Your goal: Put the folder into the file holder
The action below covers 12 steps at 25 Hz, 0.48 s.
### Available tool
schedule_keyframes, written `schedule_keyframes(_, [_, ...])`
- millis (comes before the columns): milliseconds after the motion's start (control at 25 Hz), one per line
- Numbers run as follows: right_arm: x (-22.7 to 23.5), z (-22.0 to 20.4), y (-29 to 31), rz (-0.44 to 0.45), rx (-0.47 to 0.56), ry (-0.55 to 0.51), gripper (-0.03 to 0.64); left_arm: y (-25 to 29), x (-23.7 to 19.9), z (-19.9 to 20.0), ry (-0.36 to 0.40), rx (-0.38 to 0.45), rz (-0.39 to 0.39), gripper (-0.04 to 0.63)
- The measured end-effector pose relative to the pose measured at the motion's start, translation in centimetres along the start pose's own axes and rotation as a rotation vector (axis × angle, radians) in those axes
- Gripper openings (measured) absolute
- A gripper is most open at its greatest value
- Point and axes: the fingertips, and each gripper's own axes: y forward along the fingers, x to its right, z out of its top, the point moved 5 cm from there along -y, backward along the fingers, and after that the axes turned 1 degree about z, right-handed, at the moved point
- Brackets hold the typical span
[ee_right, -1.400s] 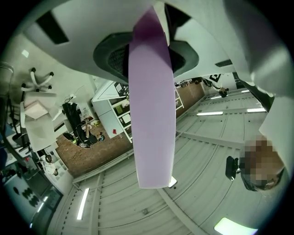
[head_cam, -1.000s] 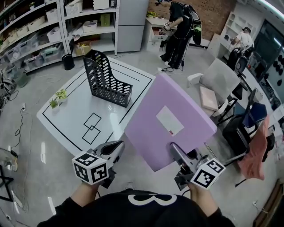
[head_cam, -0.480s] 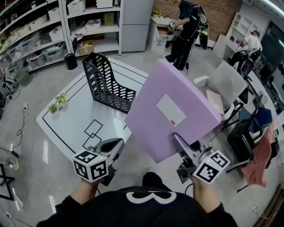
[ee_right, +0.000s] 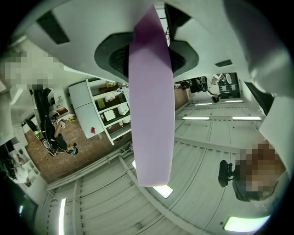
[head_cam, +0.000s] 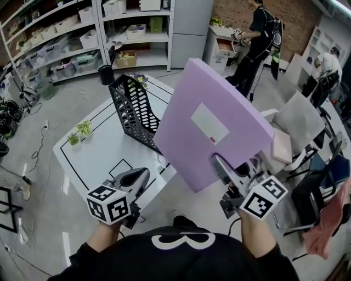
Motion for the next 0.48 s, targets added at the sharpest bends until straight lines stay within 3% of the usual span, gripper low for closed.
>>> schedule_keyframes(480, [5.0,3.9,11.8,0.202,-0.075,-0.085,0.155,1.5,-3.9,3.4,-0.071,0.111,0.221,0.006])
